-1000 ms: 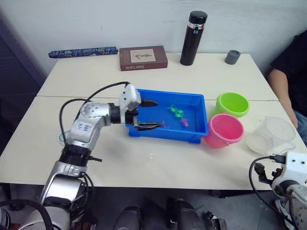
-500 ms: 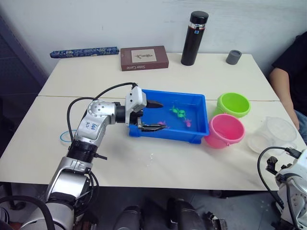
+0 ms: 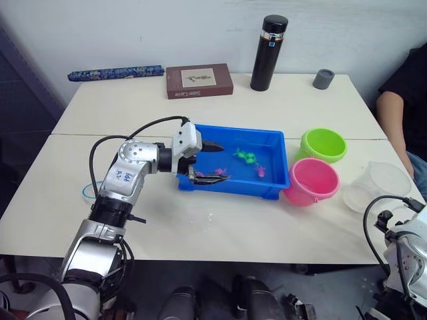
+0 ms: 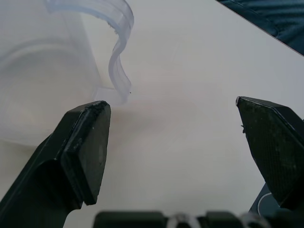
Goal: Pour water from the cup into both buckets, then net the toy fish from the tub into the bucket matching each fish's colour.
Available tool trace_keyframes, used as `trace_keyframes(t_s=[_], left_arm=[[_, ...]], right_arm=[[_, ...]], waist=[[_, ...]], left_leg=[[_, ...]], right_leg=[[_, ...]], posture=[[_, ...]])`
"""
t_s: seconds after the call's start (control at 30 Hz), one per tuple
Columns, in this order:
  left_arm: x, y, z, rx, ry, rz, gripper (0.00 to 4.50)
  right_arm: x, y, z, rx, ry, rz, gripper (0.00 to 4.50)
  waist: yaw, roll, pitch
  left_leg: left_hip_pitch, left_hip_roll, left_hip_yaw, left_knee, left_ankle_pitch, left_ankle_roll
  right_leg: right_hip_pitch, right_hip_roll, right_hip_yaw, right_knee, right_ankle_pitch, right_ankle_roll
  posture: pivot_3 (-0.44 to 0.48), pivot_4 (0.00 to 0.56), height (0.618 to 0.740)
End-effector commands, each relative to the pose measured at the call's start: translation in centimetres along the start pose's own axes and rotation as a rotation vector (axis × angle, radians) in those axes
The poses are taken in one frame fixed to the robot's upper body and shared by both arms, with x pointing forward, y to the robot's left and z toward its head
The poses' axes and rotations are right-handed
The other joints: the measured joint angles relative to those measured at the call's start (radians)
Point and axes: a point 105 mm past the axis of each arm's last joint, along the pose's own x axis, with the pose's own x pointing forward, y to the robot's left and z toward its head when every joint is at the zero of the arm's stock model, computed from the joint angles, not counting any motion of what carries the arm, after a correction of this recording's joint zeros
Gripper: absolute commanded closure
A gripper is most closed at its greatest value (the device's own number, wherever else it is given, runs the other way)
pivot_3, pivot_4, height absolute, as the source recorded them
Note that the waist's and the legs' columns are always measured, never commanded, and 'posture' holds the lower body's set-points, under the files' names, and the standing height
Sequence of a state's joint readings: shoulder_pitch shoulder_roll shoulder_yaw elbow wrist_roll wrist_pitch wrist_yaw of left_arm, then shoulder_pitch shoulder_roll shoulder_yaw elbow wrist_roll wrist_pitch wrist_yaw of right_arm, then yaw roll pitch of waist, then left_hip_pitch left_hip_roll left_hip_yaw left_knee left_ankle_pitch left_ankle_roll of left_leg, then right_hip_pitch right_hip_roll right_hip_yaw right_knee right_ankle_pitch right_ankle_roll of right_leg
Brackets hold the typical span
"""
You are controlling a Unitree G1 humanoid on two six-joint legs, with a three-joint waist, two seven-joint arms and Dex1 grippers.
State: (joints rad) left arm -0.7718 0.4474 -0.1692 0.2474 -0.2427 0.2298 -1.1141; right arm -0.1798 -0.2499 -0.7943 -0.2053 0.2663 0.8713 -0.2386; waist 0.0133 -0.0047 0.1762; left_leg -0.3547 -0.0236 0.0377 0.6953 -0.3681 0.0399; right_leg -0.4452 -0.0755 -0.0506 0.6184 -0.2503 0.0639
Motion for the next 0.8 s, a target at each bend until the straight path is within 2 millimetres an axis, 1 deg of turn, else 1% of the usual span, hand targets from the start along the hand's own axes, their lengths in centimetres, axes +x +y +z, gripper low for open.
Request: trace_keyframes(t_s=[0.03,0.3,0.6,0.8], left_arm=[[-0.5,0.2,1.2,0.040,-0.020,0.019,0.00],[-0.7,0.3,1.4,0.042,-0.013,0.030,0.00],[-1.0,0.2,1.4,0.038,-0.001,0.043,0.00],[-1.0,0.1,1.5,0.036,0.004,0.047,0.00]], right_arm=[[0.1,-0.9,1.8,0.030,-0.067,-0.043,0.04],[0.8,0.1,2.3,0.052,-0.090,-0.046,0.04],[1.5,0.2,3.1,0.066,-0.146,-0.079,0.04],[2.1,0.8,3.6,0.068,-0.174,-0.069,0.04]], waist=[[0.000,0.000,0.000],[-0.008,0.000,0.000],[-0.016,0.000,0.000],[-0.017,0.001,0.000]], left_leg=[[0.000,0.000,0.000,0.000,0.000,0.000],[0.000,0.000,0.000,0.000,0.000,0.000],[0.000,0.000,0.000,-0.002,0.000,0.000],[0.000,0.000,0.000,-0.002,0.000,0.000]], right_leg=[[0.000,0.000,0.000,0.000,0.000,0.000],[0.000,0.000,0.000,0.000,0.000,0.000],[0.000,0.000,0.000,0.000,0.000,0.000],[0.000,0.000,0.000,0.000,0.000,0.000]], posture=[[0.000,0.150,0.740],[0.000,0.150,0.740],[0.000,0.150,0.740],[0.000,0.150,0.740]])
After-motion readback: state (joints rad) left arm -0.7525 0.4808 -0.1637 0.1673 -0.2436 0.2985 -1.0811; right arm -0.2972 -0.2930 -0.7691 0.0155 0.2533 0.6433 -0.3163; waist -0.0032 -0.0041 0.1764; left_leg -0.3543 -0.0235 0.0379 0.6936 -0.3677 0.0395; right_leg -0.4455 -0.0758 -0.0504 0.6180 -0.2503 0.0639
